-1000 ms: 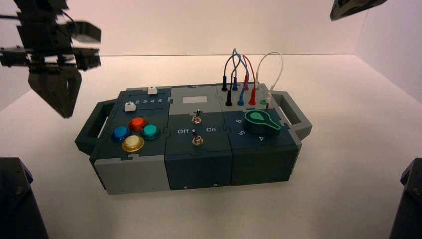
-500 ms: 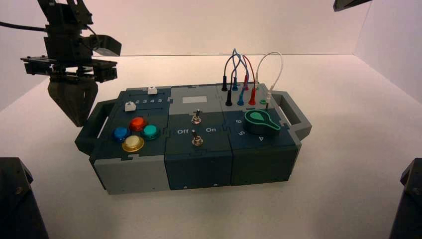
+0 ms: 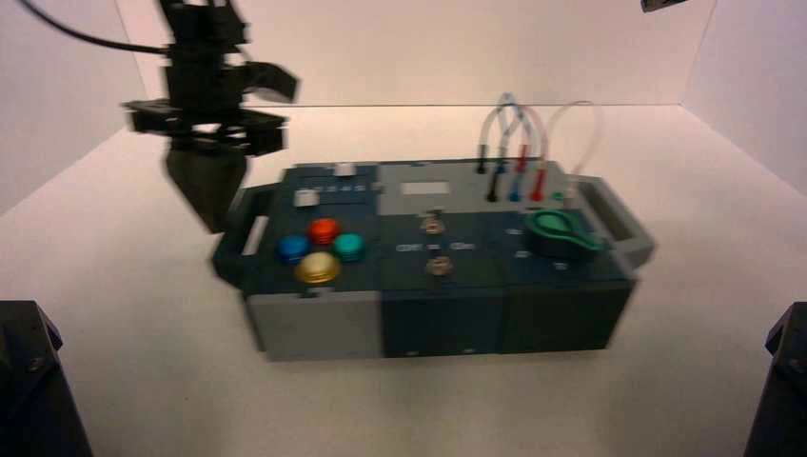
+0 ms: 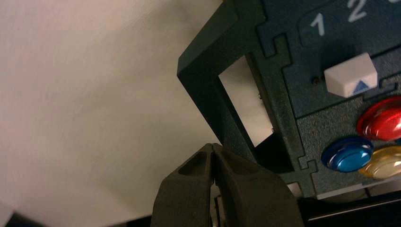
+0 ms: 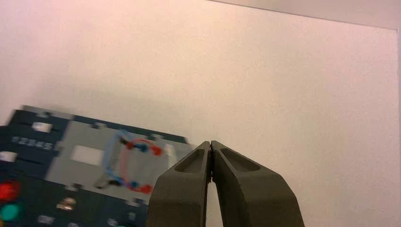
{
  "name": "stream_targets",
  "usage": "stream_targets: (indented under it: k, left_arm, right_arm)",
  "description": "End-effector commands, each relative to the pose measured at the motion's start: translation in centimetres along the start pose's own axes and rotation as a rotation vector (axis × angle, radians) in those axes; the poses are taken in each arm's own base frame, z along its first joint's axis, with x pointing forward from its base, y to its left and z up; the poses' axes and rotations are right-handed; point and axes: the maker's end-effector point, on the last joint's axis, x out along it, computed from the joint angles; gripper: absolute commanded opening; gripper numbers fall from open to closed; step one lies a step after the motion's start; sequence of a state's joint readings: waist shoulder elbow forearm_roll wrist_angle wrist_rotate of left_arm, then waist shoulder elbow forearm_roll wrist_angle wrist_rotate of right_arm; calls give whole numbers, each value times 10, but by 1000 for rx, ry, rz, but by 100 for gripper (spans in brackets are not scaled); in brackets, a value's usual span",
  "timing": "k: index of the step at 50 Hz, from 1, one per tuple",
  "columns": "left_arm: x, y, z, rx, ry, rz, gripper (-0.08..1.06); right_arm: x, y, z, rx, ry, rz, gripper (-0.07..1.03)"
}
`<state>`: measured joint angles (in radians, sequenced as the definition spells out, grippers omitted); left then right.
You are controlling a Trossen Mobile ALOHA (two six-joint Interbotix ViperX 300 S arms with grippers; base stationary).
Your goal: Move the box to the right.
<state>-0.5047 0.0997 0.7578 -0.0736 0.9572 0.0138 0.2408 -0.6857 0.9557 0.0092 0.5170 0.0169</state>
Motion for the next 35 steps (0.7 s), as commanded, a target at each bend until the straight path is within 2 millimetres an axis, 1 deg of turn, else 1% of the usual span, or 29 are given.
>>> stream_targets:
  k: [1, 6, 15, 19, 21, 30, 35]
  left_arm:
    - [-7, -34, 24, 65, -51, -25, -3]
    - [-5, -53, 34, 114, -48, -22, -3]
    - [-2, -79, 47, 181, -29, -14, -3]
    - [-4, -97, 57, 213, -41, -20, -3]
    - [-7, -101, 62, 222, -53, -21, -3]
    - [-13, -103, 68, 228, -80, -23, -3]
    - [-18, -95, 69, 216, -115, -20, -3]
  right_arm:
    - [-6, 0, 9, 4, -37, 2, -2]
    - [-7, 0, 7, 4, -43, 3, -2]
    - [-7, 0, 5, 4, -41, 2, -2]
    - [-7, 0, 5, 6, -43, 3, -2]
    - [-7, 0, 5, 4, -44, 3, -2]
    - [-7, 0, 4, 5, -44, 1, -2]
    - [-7, 0, 5, 6, -48, 3, -2]
